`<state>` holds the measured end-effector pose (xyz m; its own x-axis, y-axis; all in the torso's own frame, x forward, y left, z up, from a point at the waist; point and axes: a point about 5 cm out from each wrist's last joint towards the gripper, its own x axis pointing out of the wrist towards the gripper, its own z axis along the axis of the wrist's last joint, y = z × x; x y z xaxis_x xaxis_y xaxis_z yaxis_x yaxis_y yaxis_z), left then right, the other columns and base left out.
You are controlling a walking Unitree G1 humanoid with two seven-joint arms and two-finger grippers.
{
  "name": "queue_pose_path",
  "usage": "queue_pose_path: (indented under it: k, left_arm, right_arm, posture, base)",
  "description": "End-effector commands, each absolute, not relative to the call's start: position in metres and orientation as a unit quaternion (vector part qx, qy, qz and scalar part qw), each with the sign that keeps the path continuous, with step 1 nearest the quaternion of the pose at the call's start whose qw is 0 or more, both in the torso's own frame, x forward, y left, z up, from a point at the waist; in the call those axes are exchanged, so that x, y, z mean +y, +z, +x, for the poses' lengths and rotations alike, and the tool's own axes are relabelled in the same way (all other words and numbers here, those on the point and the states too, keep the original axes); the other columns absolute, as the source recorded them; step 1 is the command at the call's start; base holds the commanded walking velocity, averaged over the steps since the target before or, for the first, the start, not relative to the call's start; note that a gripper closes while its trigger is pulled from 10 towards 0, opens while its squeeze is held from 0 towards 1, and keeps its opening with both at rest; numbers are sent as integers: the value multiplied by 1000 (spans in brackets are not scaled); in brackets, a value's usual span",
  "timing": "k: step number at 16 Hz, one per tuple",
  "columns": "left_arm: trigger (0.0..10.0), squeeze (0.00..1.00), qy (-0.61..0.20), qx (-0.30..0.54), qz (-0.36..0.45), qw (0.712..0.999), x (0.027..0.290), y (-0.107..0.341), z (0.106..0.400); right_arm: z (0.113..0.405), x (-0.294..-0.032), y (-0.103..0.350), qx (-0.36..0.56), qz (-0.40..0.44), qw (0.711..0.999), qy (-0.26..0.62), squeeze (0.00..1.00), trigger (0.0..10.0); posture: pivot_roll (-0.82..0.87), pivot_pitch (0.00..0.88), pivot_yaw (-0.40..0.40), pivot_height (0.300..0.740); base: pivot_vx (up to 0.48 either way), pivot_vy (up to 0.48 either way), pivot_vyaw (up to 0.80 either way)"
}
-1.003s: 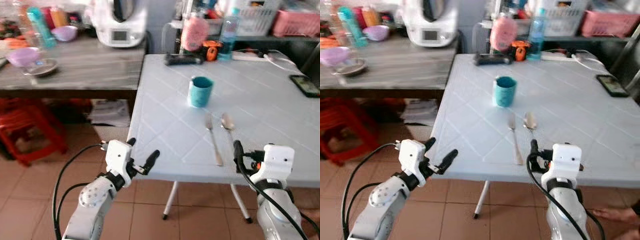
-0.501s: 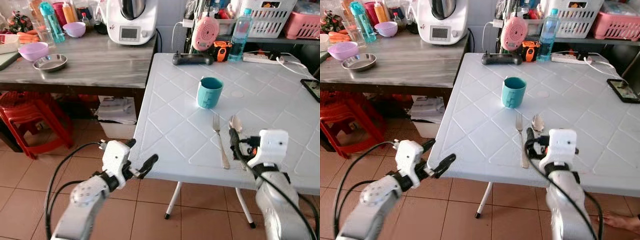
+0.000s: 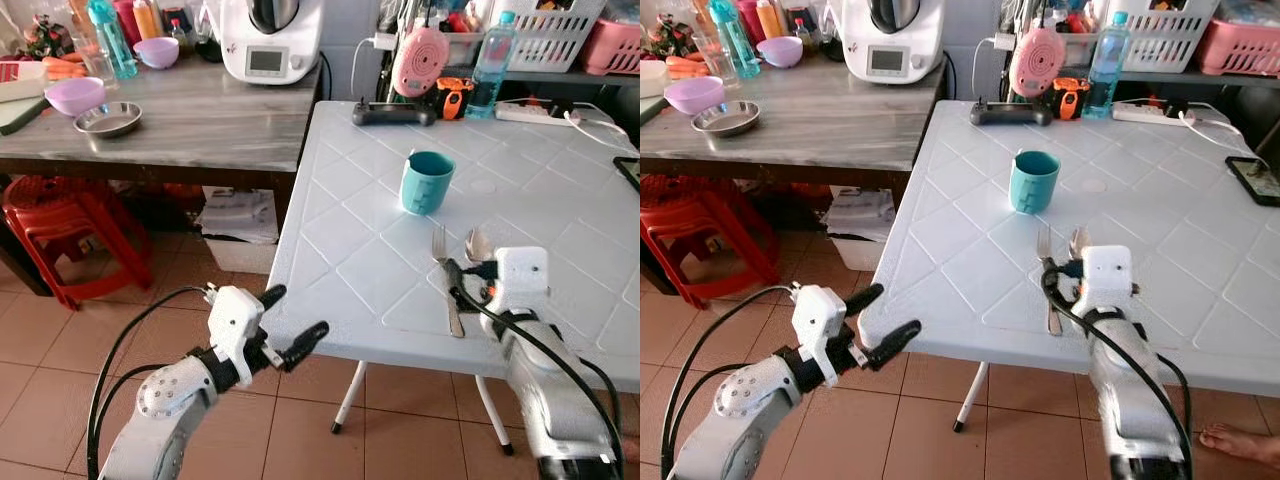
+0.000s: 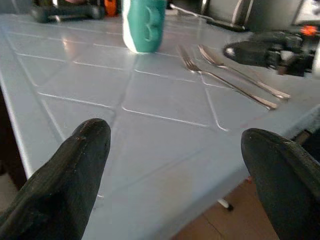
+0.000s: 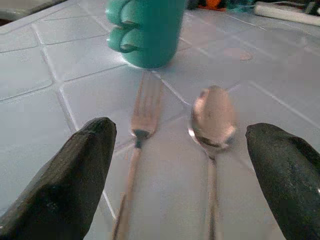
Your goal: Setting the table
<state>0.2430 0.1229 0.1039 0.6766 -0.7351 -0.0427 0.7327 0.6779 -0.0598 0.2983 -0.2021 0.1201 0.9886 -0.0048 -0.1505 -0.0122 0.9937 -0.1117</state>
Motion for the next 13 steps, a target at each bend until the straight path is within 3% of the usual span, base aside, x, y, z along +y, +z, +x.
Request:
queue_pose_path:
  k: [1,12,13]
  left_arm:
    - [10000,0,-415,31,-18,909,122,107,240]
    - [10000,0,-408,35,-21,912,126,108,235]
    - [10000,0,-401,32,-25,915,127,109,237]
  right_arm:
    - [304,-198,120,79,-57,995,14,0,10000]
    - [311,-169,96,119,-3,991,59,0,10000]
    - [309,-167,91,129,-4,989,65,0,8588]
  posture:
    - [-40,74,19,740]
    - [-21,75,18,740]
    - [-22,74,19,740]
  base:
    - [0,0,0]
    - [0,0,0]
    - [0,0,0]
